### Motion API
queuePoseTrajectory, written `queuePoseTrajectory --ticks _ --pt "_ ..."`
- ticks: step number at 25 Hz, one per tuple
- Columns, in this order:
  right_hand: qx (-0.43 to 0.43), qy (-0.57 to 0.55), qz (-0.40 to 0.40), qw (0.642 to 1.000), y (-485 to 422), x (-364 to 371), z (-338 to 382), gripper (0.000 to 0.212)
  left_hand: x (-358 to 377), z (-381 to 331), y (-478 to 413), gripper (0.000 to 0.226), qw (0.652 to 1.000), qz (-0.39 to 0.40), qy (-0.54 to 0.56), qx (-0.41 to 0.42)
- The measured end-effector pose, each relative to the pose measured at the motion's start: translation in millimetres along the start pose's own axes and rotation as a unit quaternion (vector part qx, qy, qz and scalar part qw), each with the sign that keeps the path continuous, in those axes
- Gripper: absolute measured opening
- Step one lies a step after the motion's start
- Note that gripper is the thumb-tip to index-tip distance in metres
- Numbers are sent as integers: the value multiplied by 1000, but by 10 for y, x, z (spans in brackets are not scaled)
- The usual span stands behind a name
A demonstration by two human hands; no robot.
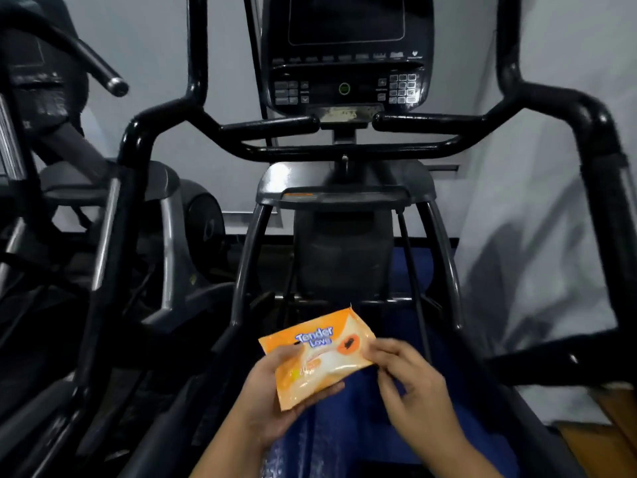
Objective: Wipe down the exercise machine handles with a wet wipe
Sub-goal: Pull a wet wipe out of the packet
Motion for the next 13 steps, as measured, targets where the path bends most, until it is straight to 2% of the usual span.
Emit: queuePoseTrajectory --ticks 4,6,8,11,13 --pt "8 115 42 992 330 -58 550 46 -138 221 430 37 998 -12 -41 45" --pt "17 105 38 994 516 -69 953 46 -185 320 698 32 997 -7 -44 64" --pt "43 91 48 994 738 -52 1258 52 -198 454 969 39 997 31 -35 67" --pt "101 91 77 988 1011 -30 1434 70 -144 636 1339 50 994 83 -33 68" --pt "118 73 52 989 1161 -103 1524 70 -60 760 1590 48 991 108 -42 70"
Point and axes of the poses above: each hand's wrist, its own y-axis away from the middle knuckle, its own x-axis out of the palm, z = x × y, the point moved 9 cm from there along -y, towards the middle knuckle, and after that the axes turned 2 degrees about -z, right-handed, at the moved point
